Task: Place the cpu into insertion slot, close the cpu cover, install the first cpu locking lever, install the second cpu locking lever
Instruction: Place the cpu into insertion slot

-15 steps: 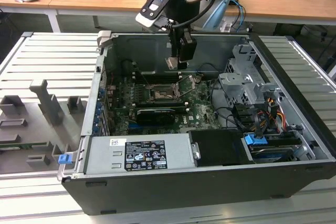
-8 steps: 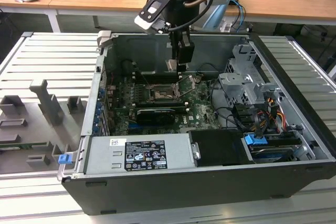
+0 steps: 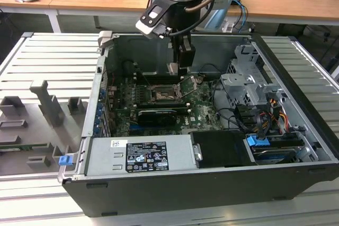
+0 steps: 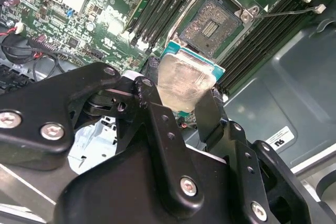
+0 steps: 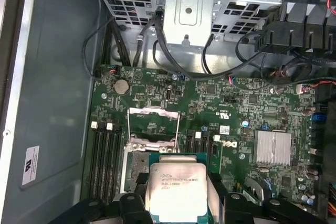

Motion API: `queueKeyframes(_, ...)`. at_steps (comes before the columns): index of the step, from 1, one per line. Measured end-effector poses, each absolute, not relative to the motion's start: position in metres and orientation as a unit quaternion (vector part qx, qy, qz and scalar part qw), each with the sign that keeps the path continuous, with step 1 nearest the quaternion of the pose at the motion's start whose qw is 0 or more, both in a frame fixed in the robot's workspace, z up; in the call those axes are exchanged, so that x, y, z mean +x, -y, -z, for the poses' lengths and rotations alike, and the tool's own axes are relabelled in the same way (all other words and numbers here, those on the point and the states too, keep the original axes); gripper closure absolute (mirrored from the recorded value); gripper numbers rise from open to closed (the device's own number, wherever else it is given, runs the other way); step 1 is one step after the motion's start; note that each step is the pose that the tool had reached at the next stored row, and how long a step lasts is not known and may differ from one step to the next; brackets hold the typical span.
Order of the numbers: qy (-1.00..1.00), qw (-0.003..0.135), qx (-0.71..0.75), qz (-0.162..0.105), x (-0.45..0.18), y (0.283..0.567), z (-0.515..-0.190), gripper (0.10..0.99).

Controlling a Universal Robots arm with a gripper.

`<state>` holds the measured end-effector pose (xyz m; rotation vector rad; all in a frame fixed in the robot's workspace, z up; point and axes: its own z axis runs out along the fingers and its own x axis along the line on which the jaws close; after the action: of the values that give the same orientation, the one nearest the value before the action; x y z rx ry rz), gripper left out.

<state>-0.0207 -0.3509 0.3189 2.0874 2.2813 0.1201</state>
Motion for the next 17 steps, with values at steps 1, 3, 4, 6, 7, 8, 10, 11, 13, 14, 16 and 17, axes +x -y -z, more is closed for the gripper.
queueKeyframes(1,-0.737,0.024,0.674,-0.039,-0.0207,0.3509,-0.3184,0.565)
queueKeyframes(3,-0.737,0.024,0.674,-0.039,-0.0207,0.3509,-0.3172,0.565)
queueKeyframes(4,-0.737,0.024,0.674,-0.039,-0.0207,0.3509,-0.3165,0.565)
queueKeyframes(6,-0.737,0.024,0.675,-0.039,-0.0207,0.3509,-0.3149,0.565)
queueKeyframes(7,-0.737,0.024,0.675,-0.039,-0.0207,0.3509,-0.3144,0.565)
queueKeyframes(8,-0.737,0.024,0.675,-0.039,-0.0207,0.3509,-0.3141,0.565)
queueKeyframes(10,-0.737,0.024,0.675,-0.039,-0.0206,0.3509,-0.3124,0.565)
queueKeyframes(11,-0.737,0.024,0.675,-0.039,-0.0207,0.3509,-0.312,0.565)
queueKeyframes(13,-0.737,0.024,0.675,-0.039,-0.0207,0.3509,-0.3107,0.565)
queueKeyframes(14,-0.737,0.024,0.675,-0.039,-0.0207,0.3509,-0.3104,0.565)
queueKeyframes(16,-0.736,0.024,0.675,-0.039,-0.0207,0.3509,-0.3093,0.565)
queueKeyframes(17,-0.736,0.024,0.675,-0.039,-0.0207,0.3509,-0.3088,0.565)
